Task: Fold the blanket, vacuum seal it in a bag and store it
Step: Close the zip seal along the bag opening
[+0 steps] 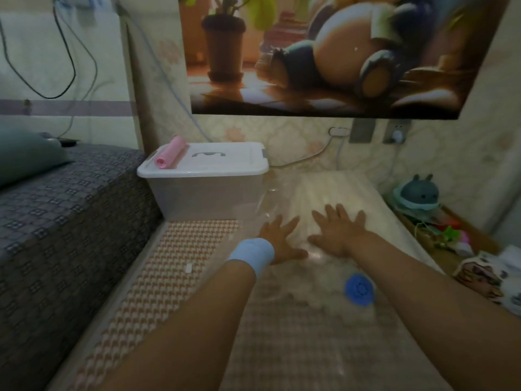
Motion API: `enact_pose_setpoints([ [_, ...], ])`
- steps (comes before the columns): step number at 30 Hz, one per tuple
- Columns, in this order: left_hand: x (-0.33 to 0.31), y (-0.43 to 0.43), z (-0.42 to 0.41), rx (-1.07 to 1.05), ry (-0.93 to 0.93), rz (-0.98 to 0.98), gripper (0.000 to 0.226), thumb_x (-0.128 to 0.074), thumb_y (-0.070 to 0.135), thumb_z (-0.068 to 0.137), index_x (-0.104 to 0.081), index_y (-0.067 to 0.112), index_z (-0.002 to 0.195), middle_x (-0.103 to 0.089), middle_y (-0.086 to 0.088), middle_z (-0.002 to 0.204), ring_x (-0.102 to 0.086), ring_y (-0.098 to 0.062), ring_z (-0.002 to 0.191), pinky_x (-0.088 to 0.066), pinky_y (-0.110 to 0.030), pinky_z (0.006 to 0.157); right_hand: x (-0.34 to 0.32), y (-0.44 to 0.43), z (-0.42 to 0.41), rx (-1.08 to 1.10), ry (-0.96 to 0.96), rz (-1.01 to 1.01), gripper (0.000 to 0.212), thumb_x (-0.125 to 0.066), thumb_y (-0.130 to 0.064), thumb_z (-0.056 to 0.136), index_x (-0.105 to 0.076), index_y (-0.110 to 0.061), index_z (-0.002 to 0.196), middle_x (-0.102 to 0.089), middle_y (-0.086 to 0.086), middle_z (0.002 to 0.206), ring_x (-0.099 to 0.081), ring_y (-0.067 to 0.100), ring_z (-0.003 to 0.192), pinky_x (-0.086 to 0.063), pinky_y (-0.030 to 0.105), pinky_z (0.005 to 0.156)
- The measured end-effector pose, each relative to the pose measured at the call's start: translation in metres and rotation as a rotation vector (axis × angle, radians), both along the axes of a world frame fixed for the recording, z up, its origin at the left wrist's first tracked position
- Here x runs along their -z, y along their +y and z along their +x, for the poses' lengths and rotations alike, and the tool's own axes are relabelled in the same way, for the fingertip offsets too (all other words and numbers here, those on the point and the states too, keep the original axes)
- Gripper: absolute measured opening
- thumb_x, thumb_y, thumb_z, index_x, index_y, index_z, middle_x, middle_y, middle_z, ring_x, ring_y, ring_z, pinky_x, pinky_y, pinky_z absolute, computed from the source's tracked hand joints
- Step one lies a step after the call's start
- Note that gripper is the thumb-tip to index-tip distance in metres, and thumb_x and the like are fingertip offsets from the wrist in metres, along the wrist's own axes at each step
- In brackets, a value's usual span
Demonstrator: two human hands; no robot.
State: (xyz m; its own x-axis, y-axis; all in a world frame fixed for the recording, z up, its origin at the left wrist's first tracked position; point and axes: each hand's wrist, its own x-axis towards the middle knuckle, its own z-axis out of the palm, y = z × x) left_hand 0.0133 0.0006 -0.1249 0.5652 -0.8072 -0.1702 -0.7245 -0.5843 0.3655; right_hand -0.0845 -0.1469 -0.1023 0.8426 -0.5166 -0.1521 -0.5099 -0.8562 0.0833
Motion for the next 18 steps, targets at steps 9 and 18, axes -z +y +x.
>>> enact_pose_setpoints([
  [9, -0.019, -0.027, -0.053, 0.087, 0.46, 0.142, 0.078, -0.062, 0.059, 0.082, -0.018, 0.051, 0.146, -0.035, 0.005, 0.151, -0.05, -0.027, 0.126, -0.05, -0.045, 0.092, -0.039, -0.02, -0.044, 0.016, 0.101, -0.202, 0.068, -0.038, -0.073, 0.083, -0.052, -0.032, 0.136, -0.05, 0.004, 0.139, -0.043, 0.03, 0.13, -0.016, 0.063, 0.111],
  [18, 0.027, 0.001, 0.043, -0.308, -0.139, -0.022, 0.052, -0.046, 0.045, 0.095, -0.043, 0.016, 0.138, -0.04, -0.011, 0.143, -0.041, -0.034, 0.128, -0.041, -0.045, 0.103, -0.006, -0.005, 0.022, -0.213, -0.038, -0.107, 0.073, -0.028, -0.076, 0.09, -0.006, -0.05, 0.153, 0.0, 0.003, 0.166, 0.003, 0.027, 0.152, 0.0, 0.071, 0.112],
])
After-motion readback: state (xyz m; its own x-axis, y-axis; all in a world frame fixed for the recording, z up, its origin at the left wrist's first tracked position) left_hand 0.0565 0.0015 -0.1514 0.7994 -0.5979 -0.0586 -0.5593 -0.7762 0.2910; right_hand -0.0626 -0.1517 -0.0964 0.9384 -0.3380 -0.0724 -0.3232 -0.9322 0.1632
